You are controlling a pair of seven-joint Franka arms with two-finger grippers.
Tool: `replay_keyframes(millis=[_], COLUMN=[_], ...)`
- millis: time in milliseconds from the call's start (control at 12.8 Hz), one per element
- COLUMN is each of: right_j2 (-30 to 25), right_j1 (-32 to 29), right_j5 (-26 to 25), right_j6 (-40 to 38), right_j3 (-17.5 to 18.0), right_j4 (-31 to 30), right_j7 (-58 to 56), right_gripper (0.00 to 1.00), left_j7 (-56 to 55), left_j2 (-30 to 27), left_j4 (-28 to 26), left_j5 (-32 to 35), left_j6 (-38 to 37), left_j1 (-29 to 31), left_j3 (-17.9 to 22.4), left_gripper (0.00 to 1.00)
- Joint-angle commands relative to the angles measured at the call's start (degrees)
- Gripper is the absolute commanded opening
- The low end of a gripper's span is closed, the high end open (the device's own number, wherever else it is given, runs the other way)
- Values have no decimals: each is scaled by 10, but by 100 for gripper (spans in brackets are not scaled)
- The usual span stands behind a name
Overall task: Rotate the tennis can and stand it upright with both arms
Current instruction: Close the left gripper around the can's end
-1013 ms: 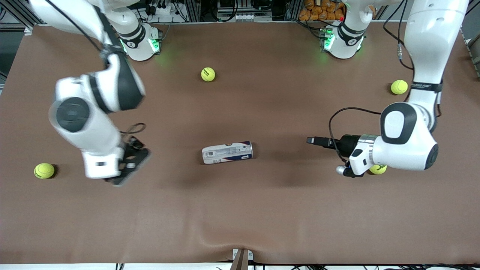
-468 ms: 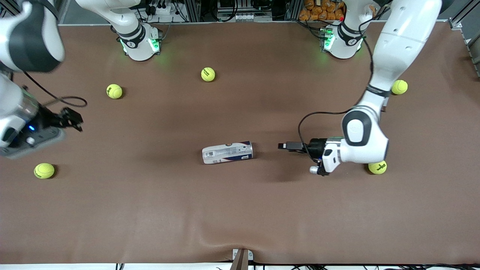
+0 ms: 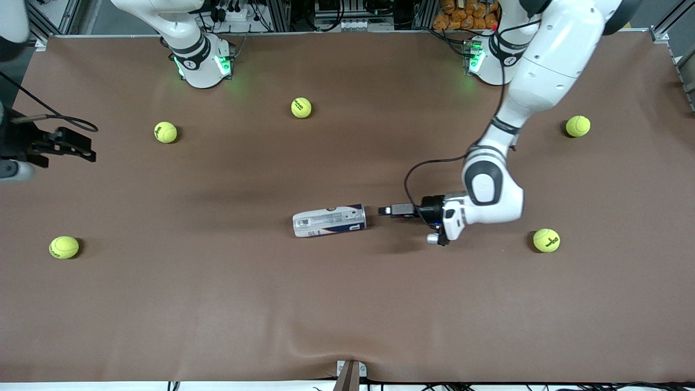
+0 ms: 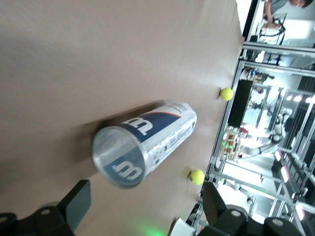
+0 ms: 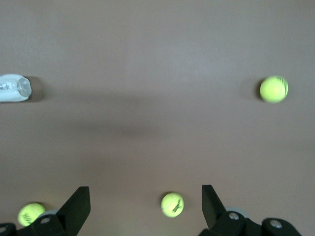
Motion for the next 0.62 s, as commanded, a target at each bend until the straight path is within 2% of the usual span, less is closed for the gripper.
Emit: replay_keyframes(millis=[0, 312, 545], right_j2=[-36, -44, -61], right_j1=[-8, -1, -3], right_j5=[17, 16, 10], right_j6=[-23, -27, -27], right_j3=[6, -10, -22], right_j4=[-20, -20, -20], right_j7=[79, 87, 57], right_gripper=[100, 100, 100], left_j7=[14, 14, 15], left_j2=[9, 24, 40], left_j4=[-5, 1, 28], left_j5=[-61, -103, -117], left_j6=[19, 19, 19], left_j1=[-19, -30, -37], left_j3=[0, 0, 0], left_gripper=[100, 100, 100])
